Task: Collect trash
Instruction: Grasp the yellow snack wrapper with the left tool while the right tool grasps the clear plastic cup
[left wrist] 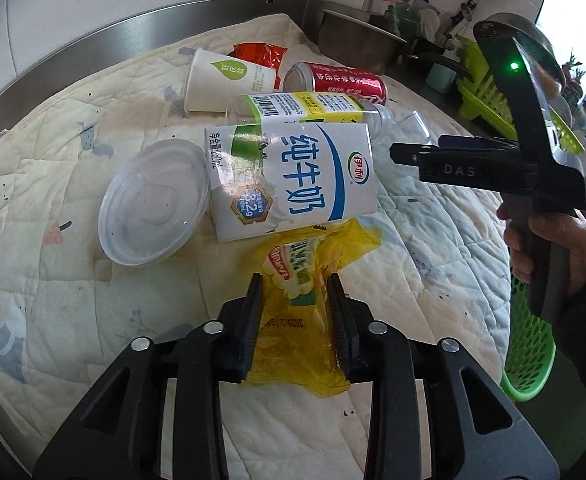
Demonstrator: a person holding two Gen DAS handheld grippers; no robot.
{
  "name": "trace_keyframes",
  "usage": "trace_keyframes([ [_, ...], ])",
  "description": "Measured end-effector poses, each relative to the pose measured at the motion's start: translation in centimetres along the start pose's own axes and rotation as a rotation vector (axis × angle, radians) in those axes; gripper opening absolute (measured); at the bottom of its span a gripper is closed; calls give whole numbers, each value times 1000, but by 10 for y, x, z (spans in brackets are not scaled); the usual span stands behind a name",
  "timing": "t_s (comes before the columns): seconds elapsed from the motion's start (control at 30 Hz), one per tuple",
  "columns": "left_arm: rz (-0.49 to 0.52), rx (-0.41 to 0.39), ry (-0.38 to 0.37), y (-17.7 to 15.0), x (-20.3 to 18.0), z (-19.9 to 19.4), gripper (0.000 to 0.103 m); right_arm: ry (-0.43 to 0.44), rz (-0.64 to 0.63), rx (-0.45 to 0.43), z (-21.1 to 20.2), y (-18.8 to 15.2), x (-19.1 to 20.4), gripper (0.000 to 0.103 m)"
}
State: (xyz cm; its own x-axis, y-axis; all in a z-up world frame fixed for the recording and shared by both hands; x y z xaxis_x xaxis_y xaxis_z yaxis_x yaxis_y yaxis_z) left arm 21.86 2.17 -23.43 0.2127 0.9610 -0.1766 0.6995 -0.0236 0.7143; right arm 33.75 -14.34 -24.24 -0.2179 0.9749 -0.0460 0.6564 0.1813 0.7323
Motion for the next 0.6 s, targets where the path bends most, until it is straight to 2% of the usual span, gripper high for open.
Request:
trace_keyframes([
  [0.1,16,-10,-5,3,-4,-2,51,3,-4,11,7,0,1,76],
  [0.17,23,-10,-9,4,-5,-2,57,12,-4,14,8,-1,3,65],
  [0.23,30,-3,-10,4,-6,0,57,22,-2,17,8,-1,5,58],
  [0.37,33,6,-8,2,-6,4,57,30,-5,4,3,-2,9,57],
  [0.43,33,8,-6,2,-5,6,52,34,-1,-4,-2,-2,9,57],
  [0.5,28,13,-13,1,-5,7,36,38,11,-12,-8,-2,9,57],
  [0.6,24,8,-9,1,-4,6,30,42,25,-32,-21,-2,9,56],
])
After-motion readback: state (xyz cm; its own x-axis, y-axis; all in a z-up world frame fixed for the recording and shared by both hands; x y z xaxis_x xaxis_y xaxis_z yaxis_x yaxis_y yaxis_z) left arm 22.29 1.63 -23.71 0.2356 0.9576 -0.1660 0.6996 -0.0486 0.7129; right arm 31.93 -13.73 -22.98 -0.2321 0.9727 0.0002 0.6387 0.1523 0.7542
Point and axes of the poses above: each gripper's, at about its wrist camera, not at the fingertips, and z roughly the way its jaws point, x to its left, y to its top, the point moved 8 cm from there along z, roughly the way its jaws point, and after that the axes turned 12 degrees about -x, right-handed, at the moved point
